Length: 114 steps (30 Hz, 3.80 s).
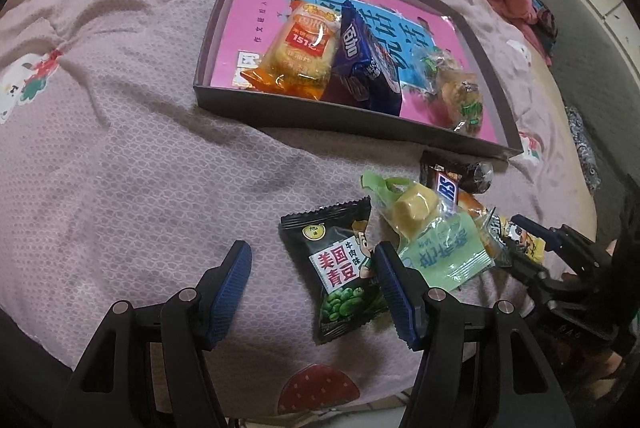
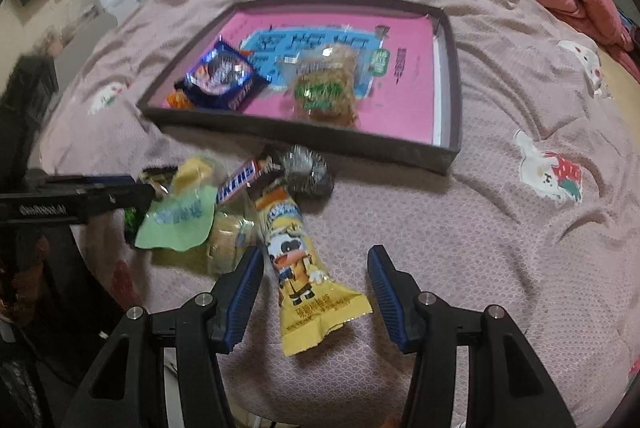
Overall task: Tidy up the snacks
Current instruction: 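Close left tool on the green pea packet while right tool grips the yellow wafer bar, then carry the green pea packet into the tray while right tool carries the wafer bar there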
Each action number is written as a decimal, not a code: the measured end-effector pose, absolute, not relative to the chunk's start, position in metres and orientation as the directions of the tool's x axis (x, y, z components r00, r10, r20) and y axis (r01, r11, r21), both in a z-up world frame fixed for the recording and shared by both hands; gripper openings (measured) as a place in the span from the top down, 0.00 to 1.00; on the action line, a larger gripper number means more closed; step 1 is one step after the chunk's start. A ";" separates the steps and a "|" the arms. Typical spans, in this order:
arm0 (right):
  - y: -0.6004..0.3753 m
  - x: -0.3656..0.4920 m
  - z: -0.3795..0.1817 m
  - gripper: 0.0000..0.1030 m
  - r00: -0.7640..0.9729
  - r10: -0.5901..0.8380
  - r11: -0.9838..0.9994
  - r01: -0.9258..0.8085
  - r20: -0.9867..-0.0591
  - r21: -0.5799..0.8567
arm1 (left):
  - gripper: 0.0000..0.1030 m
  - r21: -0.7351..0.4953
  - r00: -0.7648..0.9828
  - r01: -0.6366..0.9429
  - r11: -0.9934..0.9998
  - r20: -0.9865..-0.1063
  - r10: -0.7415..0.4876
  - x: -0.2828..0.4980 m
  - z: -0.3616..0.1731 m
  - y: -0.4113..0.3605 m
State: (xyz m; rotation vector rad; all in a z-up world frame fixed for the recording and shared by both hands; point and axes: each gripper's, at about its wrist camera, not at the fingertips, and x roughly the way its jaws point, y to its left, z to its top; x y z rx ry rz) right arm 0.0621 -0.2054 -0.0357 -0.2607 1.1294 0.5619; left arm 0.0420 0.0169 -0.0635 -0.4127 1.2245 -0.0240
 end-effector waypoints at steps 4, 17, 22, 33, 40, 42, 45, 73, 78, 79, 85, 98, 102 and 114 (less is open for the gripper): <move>-0.197 0.060 -0.039 0.52 0.323 0.268 0.815 -0.578 -0.908 0.036 | 0.36 -0.302 0.346 -0.198 0.933 -0.912 -0.222 0.043 -0.065 0.012; -0.170 0.061 -0.054 0.78 0.330 0.244 0.727 -0.685 -0.912 -0.054 | 0.37 -0.252 0.347 -0.192 0.948 -0.921 -0.175 0.048 -0.070 0.001; -0.181 0.065 -0.047 0.83 0.315 0.302 0.750 -0.661 -0.900 0.021 | 0.46 -0.252 0.360 -0.187 0.949 -0.917 -0.172 0.051 -0.071 0.001; -0.203 0.072 -0.020 0.83 0.315 0.468 0.774 -0.596 -0.826 0.211 | 0.53 -0.265 0.366 -0.183 0.947 -0.912 -0.185 0.051 -0.071 0.005; -0.214 0.080 -0.016 0.83 0.345 0.488 0.805 -0.534 -0.802 0.260 | 0.55 -0.269 0.394 -0.195 0.943 -0.902 -0.176 0.047 -0.061 0.013; -0.214 0.080 -0.014 0.83 0.351 0.493 0.804 -0.535 -0.796 0.261 | 0.56 -0.267 0.405 -0.197 0.944 -0.898 -0.169 0.046 -0.057 0.016; -0.213 0.079 -0.011 0.83 0.359 0.501 0.800 -0.539 -0.787 0.264 | 0.56 -0.261 0.416 -0.201 0.944 -0.895 -0.159 0.044 -0.054 0.018; -0.218 0.084 0.007 0.83 0.436 0.549 0.802 -0.516 -0.713 0.302 | 0.56 -0.232 0.578 -0.200 0.952 -0.812 -0.077 0.045 -0.005 0.029; -0.218 0.080 0.013 0.83 0.460 0.555 0.801 -0.519 -0.693 0.298 | 0.56 -0.223 0.594 -0.195 0.955 -0.802 -0.066 0.046 0.001 0.027; -0.218 0.080 0.014 0.83 0.465 0.555 0.803 -0.518 -0.690 0.296 | 0.56 -0.220 0.597 -0.193 0.956 -0.800 -0.064 0.046 0.002 0.026; -0.223 0.083 0.017 0.83 0.495 0.543 0.819 -0.492 -0.678 0.296 | 0.56 -0.227 0.607 -0.188 0.956 -0.792 -0.069 0.052 0.010 0.024; -0.235 0.098 0.022 0.83 0.556 0.526 0.845 -0.426 -0.644 0.322 | 0.56 -0.249 0.633 -0.145 0.958 -0.767 -0.103 0.071 0.023 0.013; -0.239 0.101 0.023 0.83 0.567 0.525 0.848 -0.414 -0.634 0.332 | 0.56 -0.252 0.638 -0.134 0.958 -0.762 -0.112 0.079 0.026 0.007; -0.243 0.110 0.028 0.83 0.599 0.516 0.856 -0.392 -0.612 0.338 | 0.56 -0.246 0.647 -0.085 0.965 -0.751 -0.135 0.100 0.027 -0.012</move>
